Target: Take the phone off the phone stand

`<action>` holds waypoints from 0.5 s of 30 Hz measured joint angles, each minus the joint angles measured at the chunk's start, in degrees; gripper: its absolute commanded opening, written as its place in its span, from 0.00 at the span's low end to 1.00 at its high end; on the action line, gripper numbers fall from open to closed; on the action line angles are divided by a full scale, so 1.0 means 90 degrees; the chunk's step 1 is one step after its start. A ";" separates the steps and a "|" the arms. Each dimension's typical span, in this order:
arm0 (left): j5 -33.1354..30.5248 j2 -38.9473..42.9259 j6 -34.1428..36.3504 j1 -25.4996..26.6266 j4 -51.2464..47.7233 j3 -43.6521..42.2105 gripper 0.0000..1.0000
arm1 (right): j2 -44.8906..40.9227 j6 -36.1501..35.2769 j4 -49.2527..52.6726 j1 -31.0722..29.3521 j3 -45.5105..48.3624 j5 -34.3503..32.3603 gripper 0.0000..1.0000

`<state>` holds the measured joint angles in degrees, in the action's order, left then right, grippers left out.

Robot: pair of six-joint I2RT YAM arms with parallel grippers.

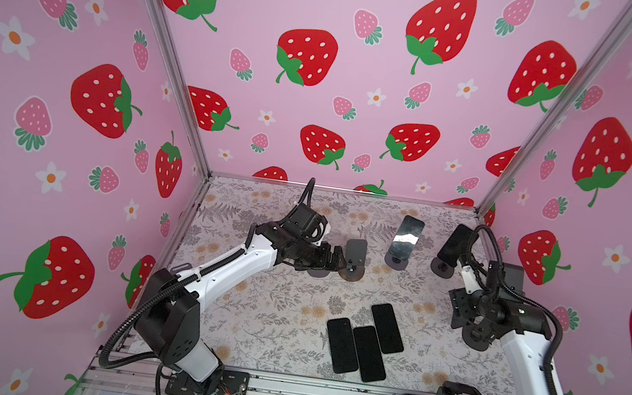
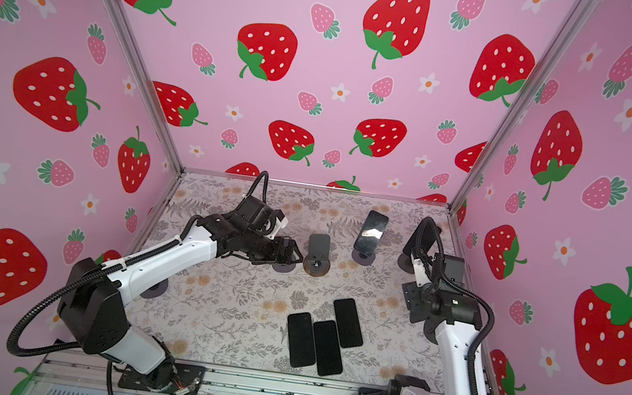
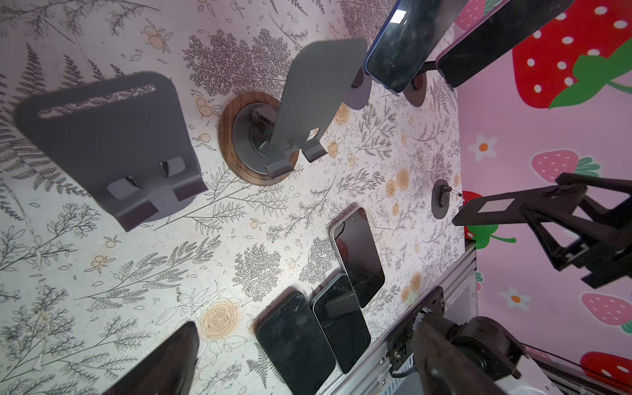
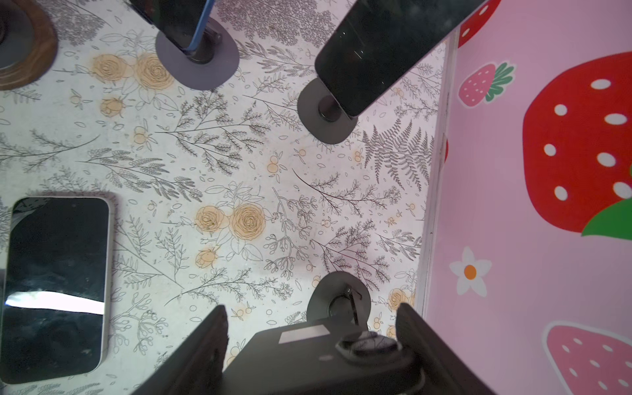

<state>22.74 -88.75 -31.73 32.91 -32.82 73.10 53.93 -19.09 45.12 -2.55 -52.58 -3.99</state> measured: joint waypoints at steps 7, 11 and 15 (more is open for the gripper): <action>-0.0104 0.0000 -0.0002 0.0000 0.0005 0.0044 0.99 | 0.0216 -0.0039 -0.0005 -0.0573 0.0000 0.0087 0.63; -0.0148 0.0000 -0.0007 -0.0002 0.0056 0.0044 0.99 | 0.0410 -0.0053 -0.0007 -0.0942 0.0000 0.0124 0.63; -0.0175 0.0000 -0.0029 -0.0015 0.0146 0.0044 0.99 | 0.0563 -0.0075 -0.0012 -0.1197 -0.0095 0.0185 0.64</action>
<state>21.17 -88.75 -31.99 32.77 -31.51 73.49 59.00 -19.77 45.01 -13.32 -53.43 -2.33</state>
